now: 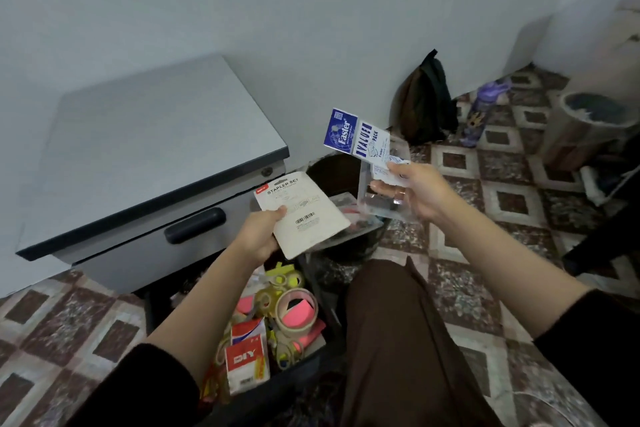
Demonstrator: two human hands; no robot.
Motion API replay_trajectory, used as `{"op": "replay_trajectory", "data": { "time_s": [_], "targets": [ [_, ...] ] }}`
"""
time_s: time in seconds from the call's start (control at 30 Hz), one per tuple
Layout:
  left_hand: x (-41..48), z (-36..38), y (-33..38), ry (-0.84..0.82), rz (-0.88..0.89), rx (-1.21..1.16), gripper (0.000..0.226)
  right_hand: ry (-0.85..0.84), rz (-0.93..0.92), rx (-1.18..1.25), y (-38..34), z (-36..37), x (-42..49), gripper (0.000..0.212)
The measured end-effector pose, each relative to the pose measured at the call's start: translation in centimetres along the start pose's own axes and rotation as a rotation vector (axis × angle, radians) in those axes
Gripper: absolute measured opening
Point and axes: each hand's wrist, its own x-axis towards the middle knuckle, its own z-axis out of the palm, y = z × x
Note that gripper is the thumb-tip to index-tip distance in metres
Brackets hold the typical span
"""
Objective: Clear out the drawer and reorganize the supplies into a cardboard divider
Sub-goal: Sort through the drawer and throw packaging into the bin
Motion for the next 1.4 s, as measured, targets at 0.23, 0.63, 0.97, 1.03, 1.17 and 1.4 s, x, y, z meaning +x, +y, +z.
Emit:
{"op": "replay_trajectory", "data": {
  "time_s": [0.23,0.63,0.97,1.03,1.17,1.4],
  "targets": [
    [4.5,3.9,-2.1,0.06,-0.09,0.017,0.032,0.068,0.025,0.033,-1.6,-4.3,2.2,0.025],
    [14.2,8.0,-3.3,0.112,-0.098,0.187,0.034,0.206,0.129,0.035,0.5,-7.2,10.2,0.029],
    [20.0,9.6,-4.2,0.055,-0.286,0.346,0.04,0.282,0.165,0.024,2.0,-10.4,15.4,0.027],
    [20.2,9.3,-5.0,0.038,-0.352,0.45,0.046,0.284,0.178,0.01,2.7,-10.6,15.9,0.028],
    [20.1,8.3,-5.8,0.027,-0.312,0.55,0.045,0.288,0.198,-0.039,3.9,-10.7,16.5,0.034],
    [18.5,6.8,-4.6,0.067,-0.131,0.55,0.032,0.336,0.189,-0.182,4.7,-8.9,16.9,0.029]
  ]
}}
